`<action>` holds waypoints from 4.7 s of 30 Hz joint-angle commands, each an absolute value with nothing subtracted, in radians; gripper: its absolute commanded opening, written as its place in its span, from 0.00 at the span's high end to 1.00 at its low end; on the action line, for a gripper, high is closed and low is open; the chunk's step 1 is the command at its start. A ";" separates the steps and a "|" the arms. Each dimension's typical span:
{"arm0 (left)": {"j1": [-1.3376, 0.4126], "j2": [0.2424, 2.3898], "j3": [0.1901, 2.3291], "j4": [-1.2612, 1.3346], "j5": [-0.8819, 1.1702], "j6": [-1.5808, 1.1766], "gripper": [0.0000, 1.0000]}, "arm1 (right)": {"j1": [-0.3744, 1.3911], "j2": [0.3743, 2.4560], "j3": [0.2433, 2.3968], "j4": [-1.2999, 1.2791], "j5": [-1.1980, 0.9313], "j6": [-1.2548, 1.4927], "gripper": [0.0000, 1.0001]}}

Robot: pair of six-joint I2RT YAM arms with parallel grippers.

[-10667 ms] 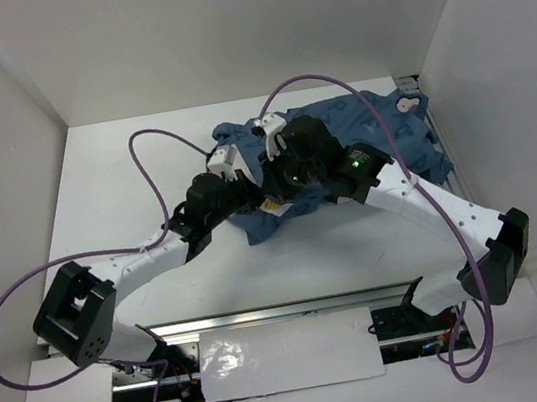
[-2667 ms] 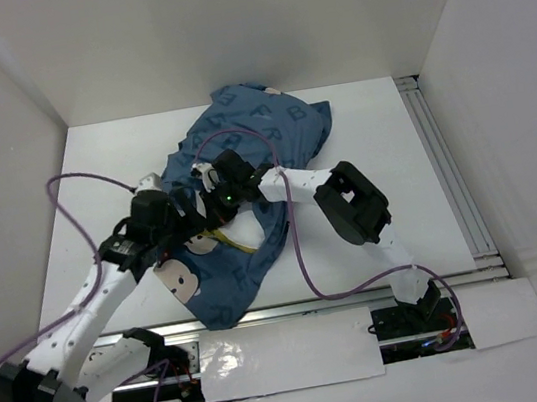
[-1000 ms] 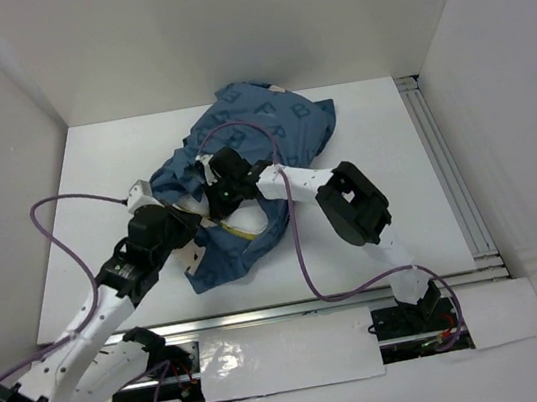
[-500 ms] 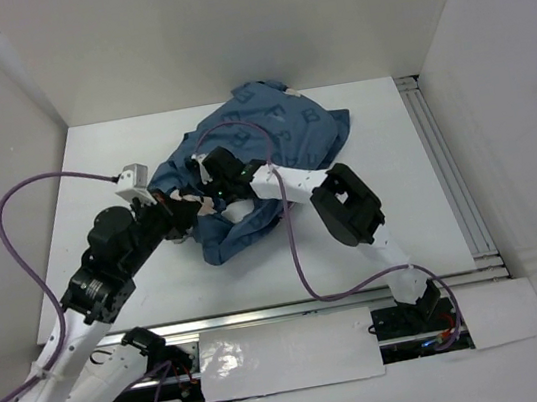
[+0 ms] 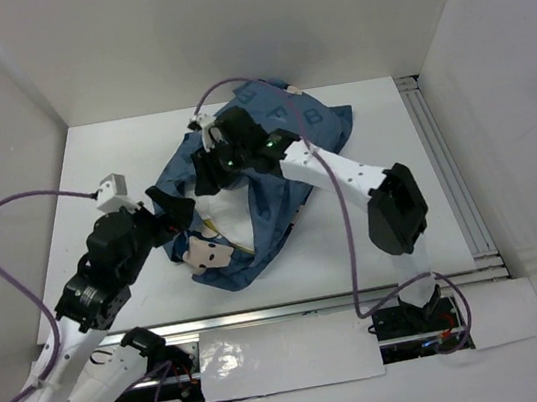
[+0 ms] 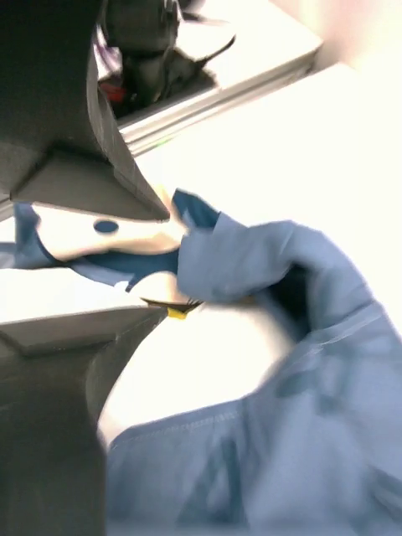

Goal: Put the pillow into the pillowcase

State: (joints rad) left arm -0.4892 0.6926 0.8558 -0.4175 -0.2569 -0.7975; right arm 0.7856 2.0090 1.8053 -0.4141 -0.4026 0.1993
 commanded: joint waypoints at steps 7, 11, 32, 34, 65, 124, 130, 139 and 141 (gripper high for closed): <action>-0.488 0.799 0.959 -0.615 -0.499 -0.890 0.00 | 0.775 1.758 1.658 -0.448 -0.287 0.166 0.44; -0.477 1.010 1.015 -0.627 -0.488 -0.890 0.00 | 0.775 1.712 1.560 -0.457 -0.293 0.118 0.48; -0.241 1.432 1.200 -0.531 -0.407 -0.723 1.00 | 1.046 1.752 1.273 -0.405 -0.036 -0.061 0.53; -0.229 1.381 1.178 -0.497 -0.381 -0.703 1.00 | 1.055 1.772 1.289 -0.391 0.035 -0.048 0.53; 0.308 1.693 1.399 -0.262 0.674 -0.367 0.18 | 0.885 1.330 1.061 -0.388 -0.012 0.164 0.67; 0.137 1.336 1.064 -0.302 0.260 -0.647 0.00 | 0.735 2.345 1.978 -0.224 -0.008 0.264 0.46; 0.069 1.255 1.020 -0.455 0.070 -0.670 0.00 | 0.690 2.111 1.838 -0.177 0.127 0.258 0.30; 0.135 1.227 0.871 -0.577 -0.074 -0.881 0.00 | 0.273 1.838 1.485 -0.252 0.009 0.383 0.26; 0.201 1.253 0.830 -0.577 -0.031 -0.900 0.00 | 0.192 1.838 1.465 -0.262 -0.040 0.383 0.26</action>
